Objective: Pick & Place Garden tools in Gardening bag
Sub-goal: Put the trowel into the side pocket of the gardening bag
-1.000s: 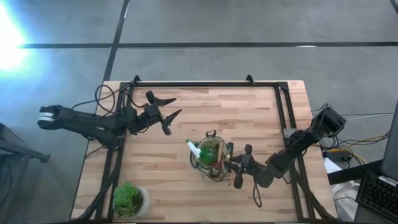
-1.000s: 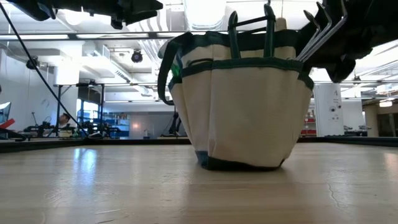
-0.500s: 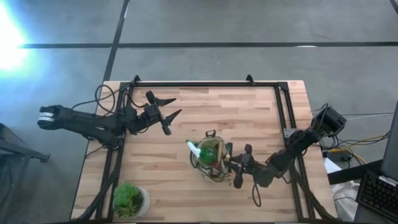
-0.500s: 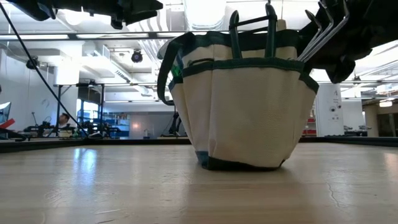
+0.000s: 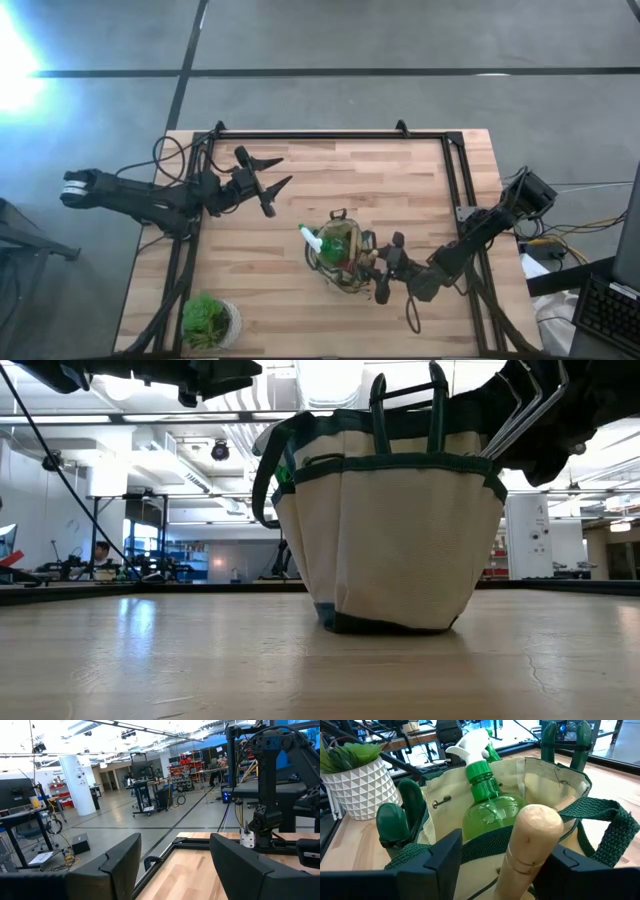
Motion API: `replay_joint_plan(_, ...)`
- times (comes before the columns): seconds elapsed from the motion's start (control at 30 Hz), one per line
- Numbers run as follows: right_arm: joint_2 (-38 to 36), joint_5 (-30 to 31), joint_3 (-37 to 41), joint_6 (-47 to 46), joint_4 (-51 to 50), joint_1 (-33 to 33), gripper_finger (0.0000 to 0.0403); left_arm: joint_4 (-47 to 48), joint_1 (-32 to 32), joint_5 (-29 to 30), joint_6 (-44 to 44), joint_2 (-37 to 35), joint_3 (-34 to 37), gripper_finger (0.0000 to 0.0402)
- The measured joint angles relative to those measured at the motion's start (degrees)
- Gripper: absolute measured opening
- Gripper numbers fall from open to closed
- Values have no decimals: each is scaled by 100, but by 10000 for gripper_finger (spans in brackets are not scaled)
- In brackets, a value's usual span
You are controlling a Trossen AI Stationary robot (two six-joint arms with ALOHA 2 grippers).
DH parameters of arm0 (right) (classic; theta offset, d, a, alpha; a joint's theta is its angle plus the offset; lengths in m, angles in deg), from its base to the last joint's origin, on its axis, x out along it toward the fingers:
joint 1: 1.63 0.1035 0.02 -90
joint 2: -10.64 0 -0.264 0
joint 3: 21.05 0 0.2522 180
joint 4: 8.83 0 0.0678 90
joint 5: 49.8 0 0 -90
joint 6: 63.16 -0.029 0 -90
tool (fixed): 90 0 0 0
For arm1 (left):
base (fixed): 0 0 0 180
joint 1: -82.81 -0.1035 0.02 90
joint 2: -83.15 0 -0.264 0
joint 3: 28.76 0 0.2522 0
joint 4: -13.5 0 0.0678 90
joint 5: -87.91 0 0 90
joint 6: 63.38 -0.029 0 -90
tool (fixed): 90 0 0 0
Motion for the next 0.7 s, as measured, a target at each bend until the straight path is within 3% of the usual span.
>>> replay_joint_plan(0.47, -157, 1, -2, 218, 16, 2, 168, 1, 1, -13, -1, 0, 0, 239)
replay_joint_plan(0.7, -639, -24, -4, 717, 7, 6, 171, 4, 4, -459, -2, 0, 0, 239)
